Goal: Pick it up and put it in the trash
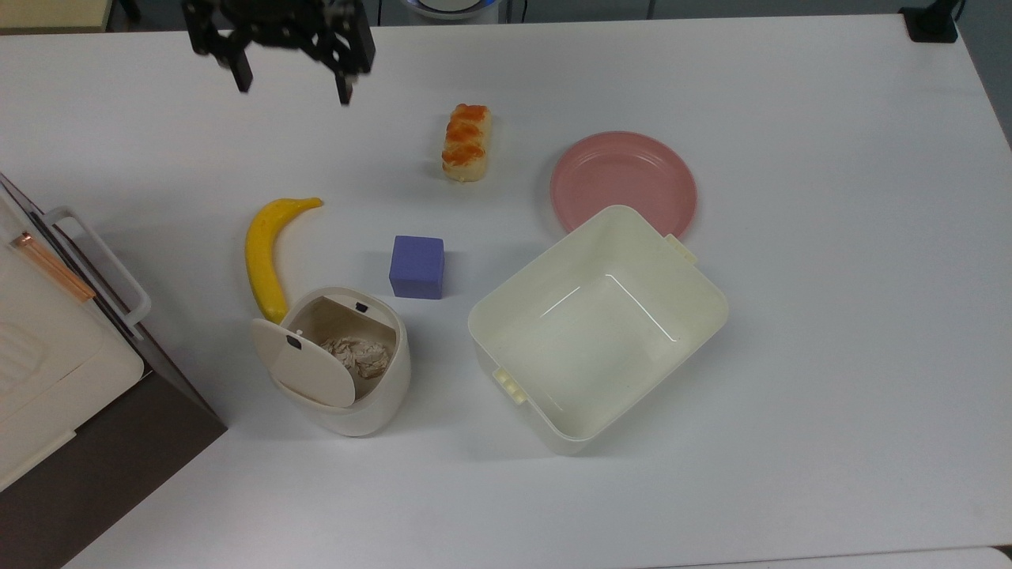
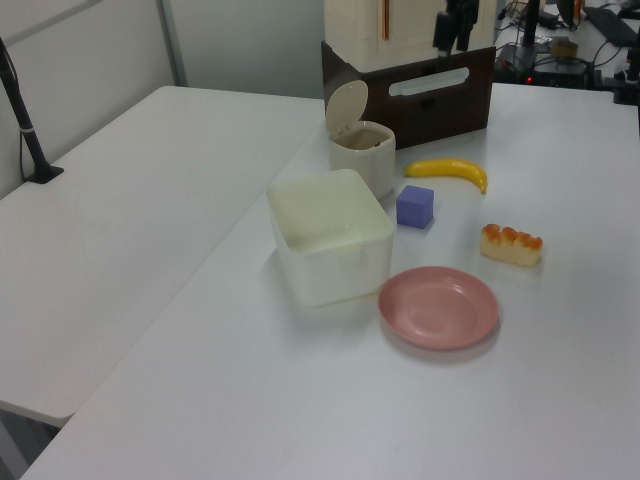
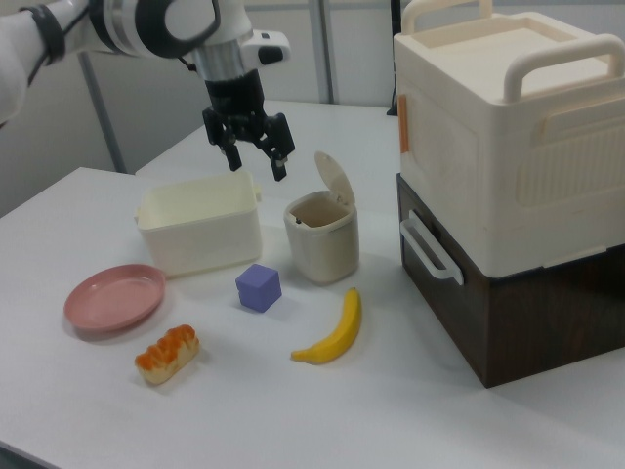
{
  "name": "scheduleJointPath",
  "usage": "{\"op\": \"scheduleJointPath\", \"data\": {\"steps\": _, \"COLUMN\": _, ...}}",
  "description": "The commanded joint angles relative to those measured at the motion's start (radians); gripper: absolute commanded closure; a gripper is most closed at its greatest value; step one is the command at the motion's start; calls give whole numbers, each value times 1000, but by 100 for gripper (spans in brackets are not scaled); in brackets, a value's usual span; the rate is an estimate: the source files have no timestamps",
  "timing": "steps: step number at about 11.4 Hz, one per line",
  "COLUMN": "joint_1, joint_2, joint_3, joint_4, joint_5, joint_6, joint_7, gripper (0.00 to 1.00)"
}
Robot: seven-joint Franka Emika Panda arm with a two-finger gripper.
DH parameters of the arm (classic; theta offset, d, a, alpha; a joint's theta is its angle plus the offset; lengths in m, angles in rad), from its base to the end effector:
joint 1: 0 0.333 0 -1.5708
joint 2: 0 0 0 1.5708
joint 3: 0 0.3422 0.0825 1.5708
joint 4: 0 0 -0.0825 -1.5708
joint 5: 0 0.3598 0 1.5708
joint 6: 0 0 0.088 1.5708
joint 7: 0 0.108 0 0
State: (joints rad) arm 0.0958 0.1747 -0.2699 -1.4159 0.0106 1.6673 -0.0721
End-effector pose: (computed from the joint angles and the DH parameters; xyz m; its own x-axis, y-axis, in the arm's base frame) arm 0.5902 -0.0862 0.6334 0.9923 -0.0946 0.0800 -0.0982 -0.9943 0.0416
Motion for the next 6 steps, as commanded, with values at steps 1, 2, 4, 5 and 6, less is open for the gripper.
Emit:
{"op": "scheduleJointPath", "data": {"steps": 1, "joint_1": -4, "joint_2": -163, "joint_3": -8, "joint_4": -102, "joint_5": -3, "joint_6": -49, "joint_7": -75, "gripper": 0}}
{"op": "scheduleJointPath", "data": {"steps": 2, "joint_1": -2, "joint_2": -205, "joint_3": -24, "joint_4": -139, "joint_5": -1, "joint_6": -34, "joint_7": -80, "gripper": 0}}
{"op": "scheduleJointPath", "data": {"steps": 4, "joint_1": 8, "joint_2": -265, "joint_3": -26, "joint_4": -243, "joint_5": -1, "joint_6": 58, "joint_7": -78, "gripper": 0}}
{"op": "scheduleJointPath", "data": {"steps": 5, "joint_1": 21, "joint_2": -279, "joint_3": -26, "joint_4": -292, "joint_5": 0, "joint_6": 90, "joint_7": -63, "gripper": 0}}
{"op": "scheduleJointPath", "data": {"steps": 6, "joint_1": 22, "joint_2": -279, "joint_3": -25, "joint_4": -299, "joint_5": 9, "joint_6": 113, "joint_7": -7, "gripper": 0}}
